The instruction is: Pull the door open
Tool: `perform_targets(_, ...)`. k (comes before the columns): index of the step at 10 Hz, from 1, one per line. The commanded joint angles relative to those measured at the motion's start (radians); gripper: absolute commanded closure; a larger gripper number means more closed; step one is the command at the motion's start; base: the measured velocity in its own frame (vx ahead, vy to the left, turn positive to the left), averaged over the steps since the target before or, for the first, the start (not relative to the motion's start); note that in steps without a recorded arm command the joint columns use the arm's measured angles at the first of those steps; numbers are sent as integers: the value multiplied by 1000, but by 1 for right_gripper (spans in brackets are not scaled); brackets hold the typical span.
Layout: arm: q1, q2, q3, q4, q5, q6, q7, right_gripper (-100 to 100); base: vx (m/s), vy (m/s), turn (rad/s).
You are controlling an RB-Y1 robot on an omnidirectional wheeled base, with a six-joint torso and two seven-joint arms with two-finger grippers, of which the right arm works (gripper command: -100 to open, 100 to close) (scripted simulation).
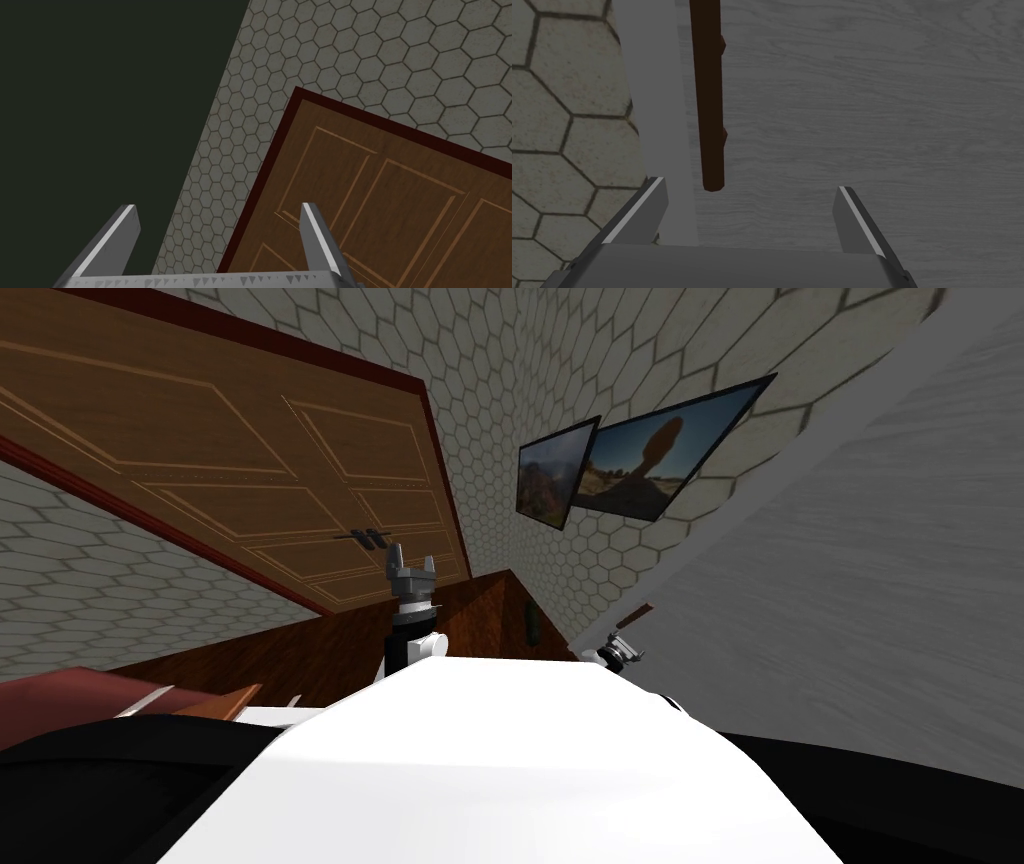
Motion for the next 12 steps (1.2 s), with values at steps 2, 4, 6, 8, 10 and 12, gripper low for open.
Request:
perform_targets(2, 0, -3, -3, 7, 2, 1, -2, -100, 163, -188, 45)
perform_targets(4, 1, -4, -5, 9, 2, 2, -3, -100, 147, -188, 40)
perform_targets(6, 2, -5, -6, 9, 3, 2, -4, -100, 137, -155, 28)
perform_targets(8, 3, -6, -8, 11, 3, 2, -4, -100, 133, -179, 37)
perform_targets(10, 6, 2, -6, 12, 4, 1, -4, -100, 92, -110, 14)
perform_targets(12, 6, 2, -6, 12, 4, 1, -4, 100, -20, 26, -3)
